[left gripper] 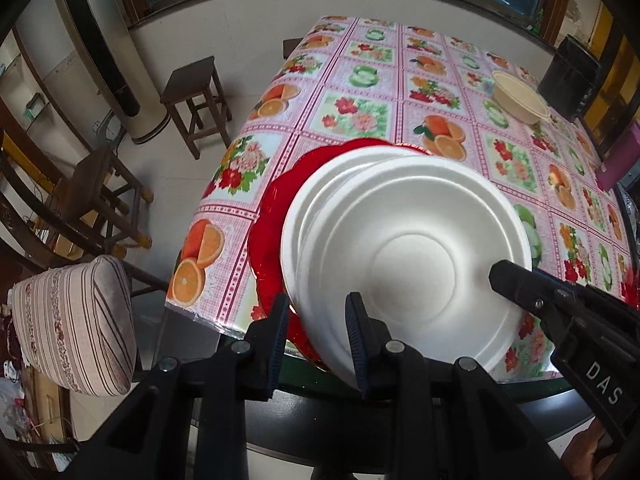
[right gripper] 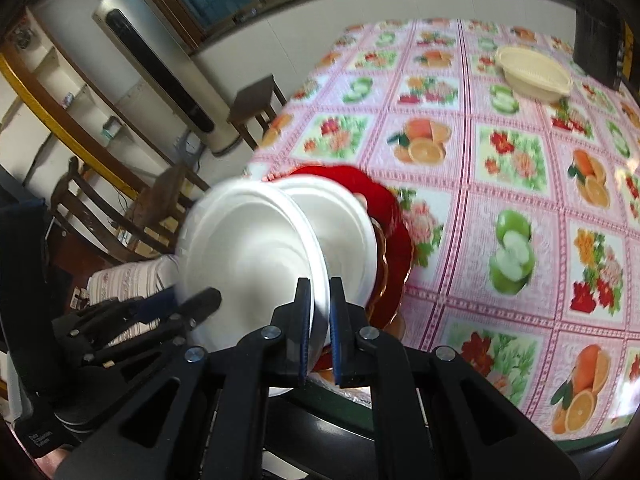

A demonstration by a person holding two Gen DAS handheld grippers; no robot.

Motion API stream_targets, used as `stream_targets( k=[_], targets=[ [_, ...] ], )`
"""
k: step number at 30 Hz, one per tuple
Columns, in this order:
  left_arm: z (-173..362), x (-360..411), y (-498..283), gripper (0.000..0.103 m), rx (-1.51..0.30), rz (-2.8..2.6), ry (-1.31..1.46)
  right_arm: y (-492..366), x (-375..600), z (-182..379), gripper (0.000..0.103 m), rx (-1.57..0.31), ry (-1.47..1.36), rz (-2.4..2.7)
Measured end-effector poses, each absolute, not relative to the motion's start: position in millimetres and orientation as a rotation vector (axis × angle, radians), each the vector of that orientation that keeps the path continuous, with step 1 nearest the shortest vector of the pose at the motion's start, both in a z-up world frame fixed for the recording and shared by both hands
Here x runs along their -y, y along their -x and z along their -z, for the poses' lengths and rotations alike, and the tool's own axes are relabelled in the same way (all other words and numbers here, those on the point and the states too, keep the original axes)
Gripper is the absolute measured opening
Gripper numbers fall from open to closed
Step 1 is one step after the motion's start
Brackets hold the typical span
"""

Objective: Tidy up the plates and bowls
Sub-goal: 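Open the left tool and release the white plate on the stack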

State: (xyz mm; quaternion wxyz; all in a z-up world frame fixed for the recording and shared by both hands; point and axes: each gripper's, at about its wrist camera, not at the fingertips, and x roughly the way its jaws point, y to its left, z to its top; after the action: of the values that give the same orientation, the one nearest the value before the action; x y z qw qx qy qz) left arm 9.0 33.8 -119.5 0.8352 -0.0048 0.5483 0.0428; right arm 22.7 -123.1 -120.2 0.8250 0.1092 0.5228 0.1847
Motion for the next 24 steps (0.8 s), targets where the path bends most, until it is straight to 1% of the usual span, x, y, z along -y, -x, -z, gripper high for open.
stream_targets(
  k=[6,9,11,13,15,16,17,18,20,23,24],
  targets=[
    [128.4,-35.0,-11.7,0.031,-1.183,-0.117,0.011,-29.2,116.2,132.5,0.011,-1.126,-0.210,-0.386],
    [123.4,-39.4,-10.2,0.031,-1.171,-0.135,0.022,-38.1,114.4,129.8,0.012,-1.067,-0.209,-0.379],
    [115.4,-37.3,-6.2,0.031,-1.145,-0.130,0.009,-38.8,117.1,122.1,0.019,-1.019,-0.153,-0.346],
    [107.9,-30.1,-2.9,0.031,-1.126,-0.122,-0.024,-30.8,134.6,113.7,0.022,-1.008,-0.221,-0.376],
    [97.3,-19.6,1.1,0.031,-1.092,-0.092,-0.035,-14.7,155.2,105.0,0.031,-0.963,-0.242,-0.385],
    [91.2,-11.8,2.7,0.032,-1.069,-0.069,-0.049,-5.8,165.0,103.3,0.039,-0.950,-0.232,-0.369],
    [84.9,-1.1,4.6,0.033,-1.043,-0.043,-0.073,1.6,175.1,103.6,0.046,-0.948,-0.232,-0.358],
    [79.4,8.8,5.4,0.036,-1.023,-0.020,-0.096,10.5,188.3,106.4,0.048,-0.958,-0.238,-0.340],
    [69.5,37.4,7.0,0.052,-0.985,0.062,-0.140,27.0,211.3,115.2,0.048,-0.997,-0.250,-0.288],
    [62.0,83.4,6.6,0.064,-0.968,0.191,-0.209,51.6,251.0,128.1,0.048,-1.032,-0.316,-0.184],
    [61.4,99.7,6.4,0.064,-0.967,0.234,-0.233,58.4,262.4,130.4,0.048,-1.036,-0.339,-0.150]
  ],
)
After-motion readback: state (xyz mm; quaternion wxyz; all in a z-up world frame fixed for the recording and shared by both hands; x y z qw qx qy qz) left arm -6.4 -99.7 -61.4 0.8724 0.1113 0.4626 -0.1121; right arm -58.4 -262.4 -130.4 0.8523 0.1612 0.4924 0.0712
